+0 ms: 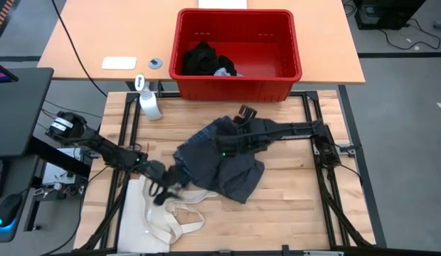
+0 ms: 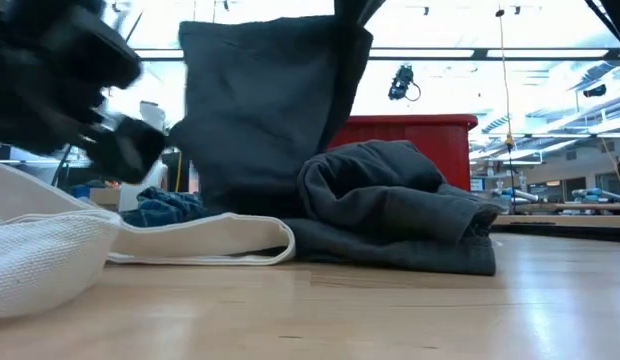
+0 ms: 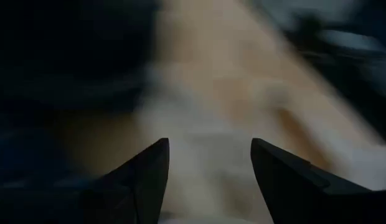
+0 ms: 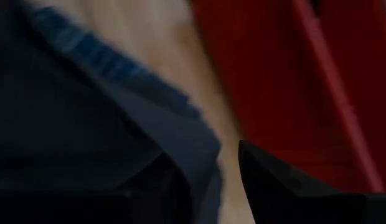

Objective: Fold Laundry from Bin
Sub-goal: Fold the gray short

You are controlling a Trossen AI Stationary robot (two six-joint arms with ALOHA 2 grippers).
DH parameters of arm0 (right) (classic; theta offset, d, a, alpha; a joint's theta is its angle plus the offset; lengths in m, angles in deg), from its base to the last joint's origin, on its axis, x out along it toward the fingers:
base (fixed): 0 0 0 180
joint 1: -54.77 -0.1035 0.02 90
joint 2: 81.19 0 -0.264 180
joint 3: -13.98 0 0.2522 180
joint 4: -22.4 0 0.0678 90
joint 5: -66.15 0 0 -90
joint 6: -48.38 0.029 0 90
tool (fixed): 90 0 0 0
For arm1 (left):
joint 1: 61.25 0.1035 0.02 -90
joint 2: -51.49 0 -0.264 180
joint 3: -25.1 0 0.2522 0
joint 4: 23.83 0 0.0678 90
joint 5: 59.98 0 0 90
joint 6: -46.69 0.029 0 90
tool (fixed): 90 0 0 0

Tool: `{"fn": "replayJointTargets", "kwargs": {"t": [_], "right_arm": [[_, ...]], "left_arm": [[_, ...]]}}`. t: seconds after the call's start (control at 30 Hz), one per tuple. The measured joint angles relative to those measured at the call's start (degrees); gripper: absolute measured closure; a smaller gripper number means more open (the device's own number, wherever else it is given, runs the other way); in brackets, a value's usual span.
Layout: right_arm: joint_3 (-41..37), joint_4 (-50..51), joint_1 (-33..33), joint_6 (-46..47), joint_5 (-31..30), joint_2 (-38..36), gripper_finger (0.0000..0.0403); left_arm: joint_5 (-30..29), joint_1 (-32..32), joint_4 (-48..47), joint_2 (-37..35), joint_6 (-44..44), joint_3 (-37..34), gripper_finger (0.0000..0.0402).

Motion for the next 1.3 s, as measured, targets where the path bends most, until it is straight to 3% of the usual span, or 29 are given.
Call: {"fn": "replayJointTargets", "kwargs": {"t": [0.1,0.17,0.3,0.57,0.67,0.87,1.1,1.3], "right_arm": [[0.0,0.04,-1.55,-1.33,1.93,0.0,0.0249],[0.0,0.06,-1.91,-1.17,-1.91,0.06,0.0249],[0.0,-0.02,-0.82,-1.09,-8.85,0.09,0.0247],[0.0,-3.25,0.83,-4.23,-3.97,0.11,0.0229],[0.0,-10.38,1.71,-8.45,2.42,0.1,0.0219],[0.0,-25.37,1.76,-17.15,22.45,0.11,0.0207],[0.0,-28.71,-0.17,-16.98,21.1,-0.18,0.0209],[0.0,-25.58,-4.19,-12.07,21.37,-1.31,0.021]], "left_arm": [[4.27,-4.42,4.32,-0.01,0.26,0.0,0.017],[2.95,-7.03,9.13,-0.01,1.21,0.02,0.017],[-10.3,-8.68,16.25,-0.03,4.85,0.04,0.017],[-28.05,-1.85,22.76,-0.03,7.69,0.04,0.017],[-28.24,2.8,24.15,-0.03,7.25,0.04,0.017],[-29.25,13.16,20.59,-0.03,3.91,0.04,0.017],[-30.21,24.37,8.63,-0.03,-0.69,0.04,0.017],[-29.03,26.58,2.45,-0.01,-2.58,0.04,0.017]]}}
